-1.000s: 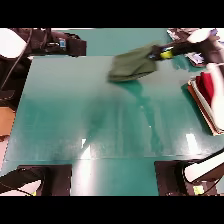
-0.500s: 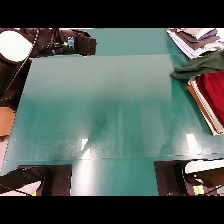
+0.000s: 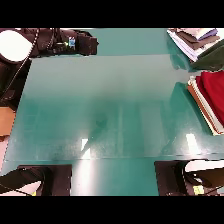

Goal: Fold the shirts.

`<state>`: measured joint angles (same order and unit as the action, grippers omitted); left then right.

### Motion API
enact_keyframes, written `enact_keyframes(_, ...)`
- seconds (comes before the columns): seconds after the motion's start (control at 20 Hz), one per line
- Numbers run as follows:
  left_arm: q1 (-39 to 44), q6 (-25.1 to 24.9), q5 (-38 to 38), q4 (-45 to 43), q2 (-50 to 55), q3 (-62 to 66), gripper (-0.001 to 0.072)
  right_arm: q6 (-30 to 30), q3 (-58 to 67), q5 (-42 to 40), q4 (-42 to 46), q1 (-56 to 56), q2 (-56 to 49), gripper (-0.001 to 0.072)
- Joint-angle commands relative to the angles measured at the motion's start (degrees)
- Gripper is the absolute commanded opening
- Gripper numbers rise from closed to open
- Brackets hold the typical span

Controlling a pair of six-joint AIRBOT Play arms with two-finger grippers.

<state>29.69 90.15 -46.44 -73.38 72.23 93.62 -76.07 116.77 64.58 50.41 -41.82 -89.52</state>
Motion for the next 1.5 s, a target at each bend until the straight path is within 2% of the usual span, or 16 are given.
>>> enact_keyframes(0.0, 0.0, 0.0, -1.3, 0.2, 0.0, 0.0, 0.0030, 0.6, -1.0, -0.5, 2.3, -0.7, 3.4, 0.0019)
enact_keyframes(0.15, 0.0, -0.2, -1.6, 0.3, 0.0, 0.0, 0.0030, 3.3, -8.0, 1.2, 8.5, -1.3, 7.8, 0.0020)
enact_keyframes(0.25, 0.0, -0.2, -1.6, 0.4, 0.0, 0.0, 0.0030, 4.7, -14.2, 3.9, 9.6, -3.2, 10.6, 0.0020)
enact_keyframes(0.4, 0.0, -0.2, -2.4, 0.4, 0.0, 0.0, 0.0030, 11.3, -25.1, 8.3, 10.2, -7.8, 16.0, 0.0019)
enact_keyframes(0.65, 0.0, -0.2, -2.7, 0.3, 0.0, 0.0, 0.0030, 11.6, -42.8, 11.3, 28.3, -16.7, 27.0, 0.0025)
enact_keyframes(0.7, 0.0, -0.2, -2.7, 0.3, 0.0, 0.0, 0.0030, 11.6, -45.7, 10.8, 29.9, -18.6, 28.8, 0.0102)
enact_keyframes(0.8, 0.0, -0.2, -2.7, 0.3, 0.0, 0.0, 0.0030, 11.6, -49.5, 8.7, 30.2, -22.5, 31.4, 0.0524)
enact_keyframes(0.85, 0.0, -0.2, -2.7, 0.3, 0.0, 0.0, 0.0030, 11.5, -50.4, 8.2, 30.2, -24.1, 32.4, 0.0590)
enact_keyframes(1.0, 0.0, -0.2, -2.5, 0.4, 0.0, 0.0, 0.0030, 8.5, -47.9, 6.2, 26.7, -25.1, 34.1, 0.0590)
enact_keyframes(1.1, 0.0, -0.2, -2.5, 0.4, 0.0, 0.0, 0.0030, 8.5, -44.4, 4.6, 18.2, -21.7, 34.5, 0.0590)
enact_keyframes(1.25, 0.0, -0.2, -2.5, 0.3, 0.0, 0.0, 0.0030, 8.5, -40.1, 3.3, 6.9, -9.5, 34.4, 0.0588)
enact_keyframes(1.45, 0.0, -0.2, -2.4, 0.3, 0.0, 0.0, 0.0031, 8.5, -38.5, 1.3, 5.7, 13.0, 34.4, 0.0572)
